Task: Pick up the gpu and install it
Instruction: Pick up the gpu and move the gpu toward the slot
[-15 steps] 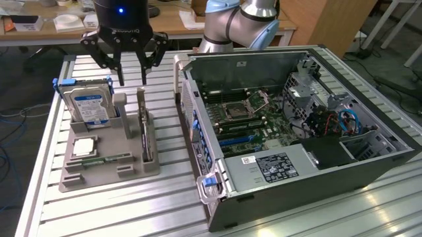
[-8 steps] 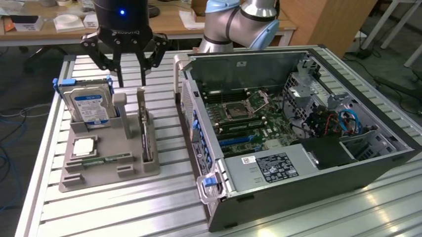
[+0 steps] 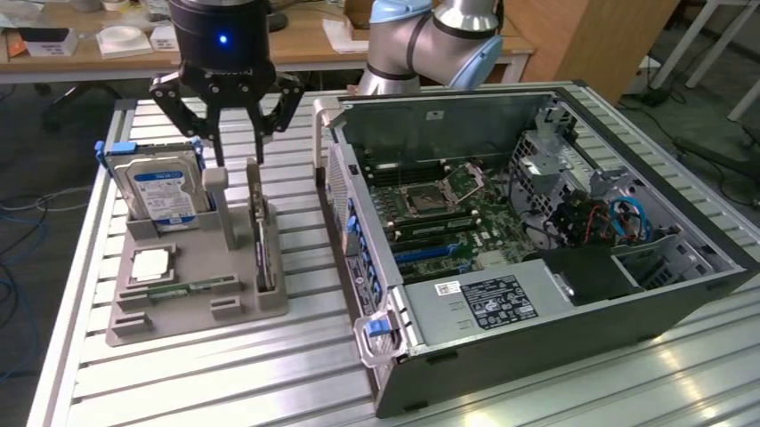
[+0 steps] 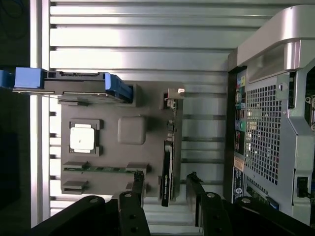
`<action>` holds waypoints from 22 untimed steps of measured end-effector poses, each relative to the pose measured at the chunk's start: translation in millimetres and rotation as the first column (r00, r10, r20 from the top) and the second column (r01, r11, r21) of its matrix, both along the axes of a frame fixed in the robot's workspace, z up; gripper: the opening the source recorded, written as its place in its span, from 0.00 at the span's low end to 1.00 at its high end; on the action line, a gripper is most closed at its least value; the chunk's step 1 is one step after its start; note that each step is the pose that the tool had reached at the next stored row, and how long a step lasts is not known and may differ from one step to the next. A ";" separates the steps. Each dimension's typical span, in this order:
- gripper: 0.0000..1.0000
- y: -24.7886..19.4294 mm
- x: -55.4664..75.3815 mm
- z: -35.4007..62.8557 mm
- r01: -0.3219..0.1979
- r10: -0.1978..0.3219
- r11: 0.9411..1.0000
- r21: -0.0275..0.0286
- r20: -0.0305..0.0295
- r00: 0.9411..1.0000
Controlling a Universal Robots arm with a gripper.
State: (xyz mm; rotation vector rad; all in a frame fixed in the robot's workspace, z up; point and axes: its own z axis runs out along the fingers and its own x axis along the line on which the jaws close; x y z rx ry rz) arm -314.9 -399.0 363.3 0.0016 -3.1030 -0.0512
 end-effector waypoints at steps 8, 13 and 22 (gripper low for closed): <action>0.47 -0.2 0.0 -14.5 0.000 0.000 1.000 0.000 0.000 1.000; 0.47 -0.7 -0.2 -23.3 0.000 0.000 1.000 0.000 0.000 1.000; 0.47 -6.2 -0.4 -37.4 -0.037 0.037 0.999 0.000 0.000 0.999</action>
